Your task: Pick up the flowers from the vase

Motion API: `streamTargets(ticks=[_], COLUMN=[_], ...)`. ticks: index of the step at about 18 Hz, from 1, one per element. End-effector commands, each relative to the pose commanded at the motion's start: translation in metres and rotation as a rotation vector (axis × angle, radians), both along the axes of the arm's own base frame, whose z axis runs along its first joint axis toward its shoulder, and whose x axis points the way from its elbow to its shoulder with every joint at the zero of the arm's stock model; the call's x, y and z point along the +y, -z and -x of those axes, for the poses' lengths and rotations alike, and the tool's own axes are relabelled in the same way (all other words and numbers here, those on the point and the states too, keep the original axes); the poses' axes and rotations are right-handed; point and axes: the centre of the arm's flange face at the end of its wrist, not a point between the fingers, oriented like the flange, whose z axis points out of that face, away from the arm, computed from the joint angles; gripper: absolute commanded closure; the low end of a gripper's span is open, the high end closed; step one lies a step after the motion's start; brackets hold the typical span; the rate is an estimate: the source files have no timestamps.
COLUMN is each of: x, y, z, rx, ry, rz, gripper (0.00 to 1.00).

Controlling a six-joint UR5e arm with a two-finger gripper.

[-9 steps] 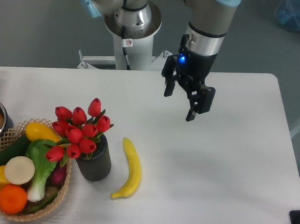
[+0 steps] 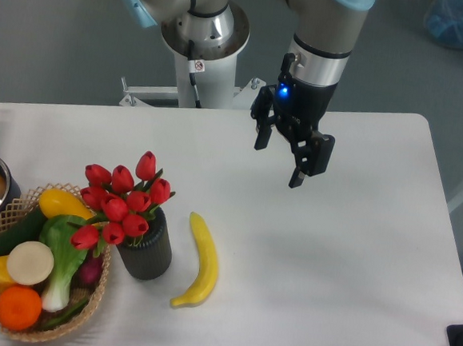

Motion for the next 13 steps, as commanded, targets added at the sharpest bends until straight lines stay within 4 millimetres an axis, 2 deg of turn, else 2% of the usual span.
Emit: streamTargets(ticks=[4, 13], x=[0.0029, 0.0005], y=[0.0066, 0.0109], z=[-0.0071, -0.0122], rx=[-0.082, -0.084], ry=[-0.041, -0.104], rz=[-0.071, -0.092], gripper=[0.0, 0.0])
